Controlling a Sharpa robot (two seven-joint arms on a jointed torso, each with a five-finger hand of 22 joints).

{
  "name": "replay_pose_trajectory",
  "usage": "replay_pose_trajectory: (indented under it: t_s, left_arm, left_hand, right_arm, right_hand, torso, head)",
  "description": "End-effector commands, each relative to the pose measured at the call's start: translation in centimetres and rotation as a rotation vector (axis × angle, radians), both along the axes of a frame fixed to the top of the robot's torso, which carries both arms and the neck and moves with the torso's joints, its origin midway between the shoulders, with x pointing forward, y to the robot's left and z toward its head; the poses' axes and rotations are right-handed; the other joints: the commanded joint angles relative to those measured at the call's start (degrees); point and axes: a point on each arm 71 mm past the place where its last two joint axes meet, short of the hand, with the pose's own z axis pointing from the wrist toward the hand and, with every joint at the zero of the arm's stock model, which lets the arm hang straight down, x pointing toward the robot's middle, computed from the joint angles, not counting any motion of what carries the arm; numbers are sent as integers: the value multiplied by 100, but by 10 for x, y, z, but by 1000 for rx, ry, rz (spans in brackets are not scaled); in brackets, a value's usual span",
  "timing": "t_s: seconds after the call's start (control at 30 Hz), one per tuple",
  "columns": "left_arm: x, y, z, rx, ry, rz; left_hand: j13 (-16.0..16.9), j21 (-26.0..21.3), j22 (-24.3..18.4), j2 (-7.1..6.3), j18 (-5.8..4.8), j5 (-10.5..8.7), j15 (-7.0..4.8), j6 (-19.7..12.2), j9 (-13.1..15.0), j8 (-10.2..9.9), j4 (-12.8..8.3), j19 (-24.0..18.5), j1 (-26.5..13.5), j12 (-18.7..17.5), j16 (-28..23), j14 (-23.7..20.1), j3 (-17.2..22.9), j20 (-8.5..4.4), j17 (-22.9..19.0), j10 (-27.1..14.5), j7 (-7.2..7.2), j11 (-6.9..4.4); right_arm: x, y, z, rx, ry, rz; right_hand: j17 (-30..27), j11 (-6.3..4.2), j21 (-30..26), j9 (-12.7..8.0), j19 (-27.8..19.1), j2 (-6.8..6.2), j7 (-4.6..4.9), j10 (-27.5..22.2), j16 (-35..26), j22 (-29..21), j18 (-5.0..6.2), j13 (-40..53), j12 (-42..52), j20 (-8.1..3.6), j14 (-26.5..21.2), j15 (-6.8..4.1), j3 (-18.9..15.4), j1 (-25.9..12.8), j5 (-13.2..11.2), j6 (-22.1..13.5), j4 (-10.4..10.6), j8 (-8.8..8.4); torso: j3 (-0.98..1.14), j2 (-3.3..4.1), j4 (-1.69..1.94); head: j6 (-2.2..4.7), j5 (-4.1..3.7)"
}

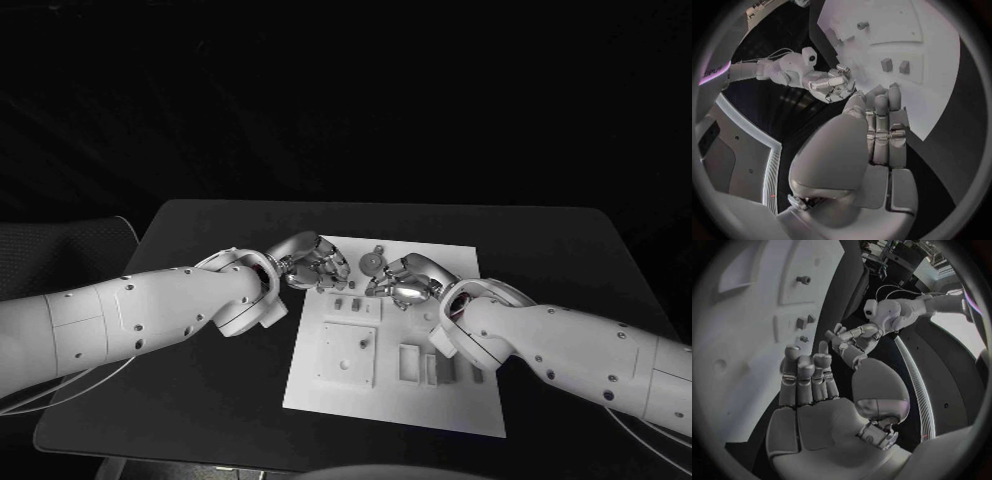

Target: Assemble the parts on the task board

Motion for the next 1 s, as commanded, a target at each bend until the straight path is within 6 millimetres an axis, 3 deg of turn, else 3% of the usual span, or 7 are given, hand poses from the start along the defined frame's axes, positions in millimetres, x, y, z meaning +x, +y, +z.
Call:
replay_pose_trajectory:
  t_s: [0.03, 0.1, 0.17, 0.3, 0.47, 0.8, 1.0]
  left_arm:
    - [1, -1, 3, 25, -61, 7]
    - [1, -1, 4, 24, -66, 13]
    - [1, -1, 4, 23, -68, 14]
    - [1, -1, 5, 19, -77, 18]
    - [2, -2, 5, 16, -84, 22]
    - [3, -3, 6, 25, -103, 33]
    - [1, -4, 6, 28, -109, 24]
  left_hand:
    - [95, 50, 73, -8, 141, 22, -23, 239, 660, 2, 1, 24, -59, 63, 65, 22, -42, -25, 85, 26, -103, -52]
    - [308, 230, 293, -26, 151, 21, -94, 258, 673, -32, -3, 135, -78, 227, 340, 91, -101, -83, 279, 69, -103, -102]
    - [773, 632, 766, -12, 148, 25, -199, 262, 709, -78, 8, 167, -90, 761, 982, -12, -206, -193, 608, -49, -149, -183]
    - [1459, 1424, 730, -19, 129, 41, -345, 355, 779, -103, 10, 128, -132, 1671, 1800, -142, -280, -336, 813, -306, -193, -260]
    - [1779, 1938, 741, -59, 155, 103, -457, 369, 827, -114, 19, 199, -196, 2226, 2292, -51, -328, -443, 868, -252, -231, -295]
    - [1948, 2197, 747, -128, 180, 134, -525, 440, 841, -97, 2, 328, -231, 2528, 2562, 76, -372, -505, 937, -119, -258, -362]
    - [1949, 2198, 747, -128, 180, 134, -526, 441, 841, -96, 2, 329, -231, 2530, 2563, 77, -373, -505, 937, -117, -258, -362]
  right_arm:
    - [0, 0, -2, 20, 69, -21]
    - [0, 0, -1, 20, 72, -24]
    - [2, -1, 0, 17, 72, -29]
    - [3, -3, 3, 21, 88, -48]
    - [5, -4, 5, 22, 129, -79]
    - [6, 2, 5, 34, 193, -100]
    - [7, 2, 5, 33, 190, -106]
  right_hand:
    - [-6, -8, -19, -7, -39, 5, 22, -50, -20, -1, 38, -6, -16, 5, -33, -8, -1, -69, 5, -38, 46, -20]
    - [-6, -7, -19, -7, -39, -7, 23, -50, -19, 0, 38, -6, -14, 5, -33, -7, -4, -84, 5, -40, 55, -21]
    - [-6, -7, -19, -6, -39, -13, 24, -50, -19, 0, 38, -5, -13, 5, -33, -7, -5, -93, 5, -41, 61, -22]
    - [-5, -6, -19, -5, -38, -37, 24, -51, -18, 0, 38, -5, -12, 4, -33, -6, -9, -114, 0, -41, 71, -24]
    - [-6, -3, -21, -1, -38, -136, 26, -53, -15, 0, 38, -4, -8, 4, -32, -4, -24, -197, -24, -47, 121, -31]
    - [-12, 21, -45, -13, -54, -414, 53, -87, -24, -11, 38, -6, -13, -1, -51, 14, -61, -545, -119, -132, 350, -91]
    - [-14, 26, -50, -12, -60, -431, 59, -98, -27, -12, 38, -5, -13, -6, -59, 19, -41, -584, -126, -145, 389, -99]
  torso:
    - [7, 5, 9]
    - [6, 4, 8]
    - [3, 3, 5]
    - [2, 5, 3]
    - [-2, -1, 1]
    - [2, 7, 8]
    - [3, 6, 9]
  head:
    - [-8, -1]
    - [-7, -3]
    - [-6, -7]
    - [-3, -6]
    - [3, -19]
    - [13, -29]
    - [7, -25]
